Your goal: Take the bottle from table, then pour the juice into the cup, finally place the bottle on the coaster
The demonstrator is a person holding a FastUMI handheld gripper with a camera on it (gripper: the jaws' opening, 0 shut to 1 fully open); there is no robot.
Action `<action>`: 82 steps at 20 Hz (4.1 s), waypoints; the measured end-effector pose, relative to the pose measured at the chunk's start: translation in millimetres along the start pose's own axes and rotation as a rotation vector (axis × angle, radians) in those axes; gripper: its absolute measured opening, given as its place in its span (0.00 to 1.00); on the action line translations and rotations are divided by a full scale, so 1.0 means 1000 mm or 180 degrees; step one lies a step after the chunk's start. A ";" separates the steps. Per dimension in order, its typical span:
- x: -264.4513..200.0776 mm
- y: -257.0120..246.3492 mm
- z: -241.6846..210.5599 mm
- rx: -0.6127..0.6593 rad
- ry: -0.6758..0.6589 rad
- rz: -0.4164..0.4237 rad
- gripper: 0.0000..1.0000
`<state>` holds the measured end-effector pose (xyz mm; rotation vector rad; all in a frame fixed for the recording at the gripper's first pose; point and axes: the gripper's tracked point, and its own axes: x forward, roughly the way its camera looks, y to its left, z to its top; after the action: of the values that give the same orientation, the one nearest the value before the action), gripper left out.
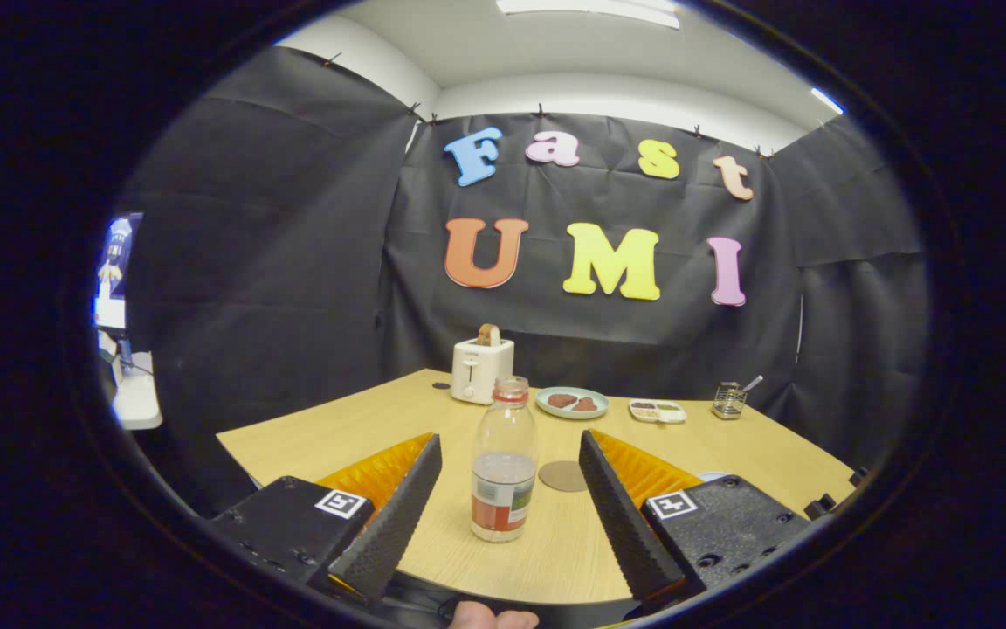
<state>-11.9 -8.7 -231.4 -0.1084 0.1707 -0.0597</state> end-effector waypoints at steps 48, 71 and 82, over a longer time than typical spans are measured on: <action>0.055 -0.048 -0.035 0.2188 0.0223 0.0122 0.75; 0.061 -0.053 -0.035 0.4638 0.0047 0.0266 0.74; 0.069 -0.066 -0.023 0.5158 -0.0137 0.0260 0.74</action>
<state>48.5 -81.5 -257.5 1.5114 0.0438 -0.0991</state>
